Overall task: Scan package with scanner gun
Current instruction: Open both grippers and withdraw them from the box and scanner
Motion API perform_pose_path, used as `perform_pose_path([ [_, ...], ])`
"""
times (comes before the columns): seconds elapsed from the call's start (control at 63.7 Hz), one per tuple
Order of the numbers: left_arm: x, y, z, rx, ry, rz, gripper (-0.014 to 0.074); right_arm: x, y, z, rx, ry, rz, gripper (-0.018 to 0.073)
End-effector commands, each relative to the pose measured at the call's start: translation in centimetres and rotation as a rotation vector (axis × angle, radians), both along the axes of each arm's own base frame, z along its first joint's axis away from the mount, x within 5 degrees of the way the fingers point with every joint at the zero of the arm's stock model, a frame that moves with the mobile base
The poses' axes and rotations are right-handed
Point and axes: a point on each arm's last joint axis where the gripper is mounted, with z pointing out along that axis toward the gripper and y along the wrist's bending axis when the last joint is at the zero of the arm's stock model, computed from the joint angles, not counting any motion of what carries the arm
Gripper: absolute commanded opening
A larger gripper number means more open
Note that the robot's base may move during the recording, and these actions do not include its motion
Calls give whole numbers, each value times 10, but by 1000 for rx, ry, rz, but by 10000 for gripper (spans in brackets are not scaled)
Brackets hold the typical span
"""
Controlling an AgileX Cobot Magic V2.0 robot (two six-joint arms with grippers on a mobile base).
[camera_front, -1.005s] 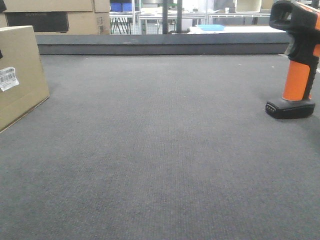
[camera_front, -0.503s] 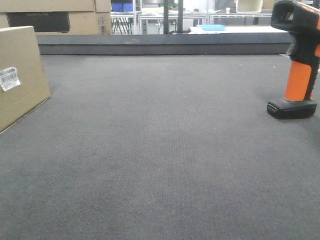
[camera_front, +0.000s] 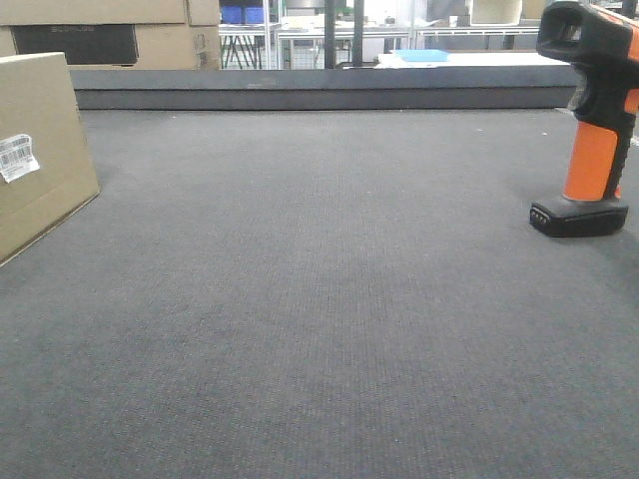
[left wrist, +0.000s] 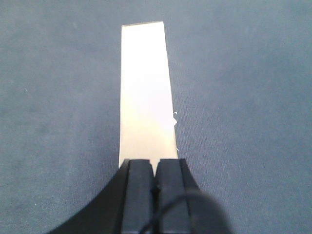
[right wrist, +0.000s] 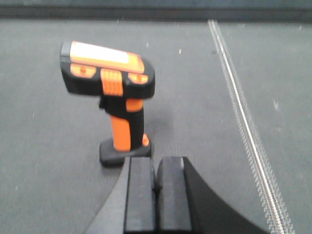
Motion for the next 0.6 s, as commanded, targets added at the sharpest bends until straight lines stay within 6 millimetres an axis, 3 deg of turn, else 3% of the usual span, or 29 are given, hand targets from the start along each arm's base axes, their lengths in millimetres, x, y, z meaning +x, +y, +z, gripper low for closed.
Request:
perform_pose_path([
  [0.0, -24, -2, -12, -7, -120, 0, -111, -5, 0, 1, -15, -12, 2, -154],
  [0.283, -93, -4, -52, 3, -393, 1, -111, -44, -1, -4, -15, -154, 2, -154],
  [0.581, -134, -6, -71, 3, -569, 1, -111, -81, -1, -8, -13, -328, 2, -154],
])
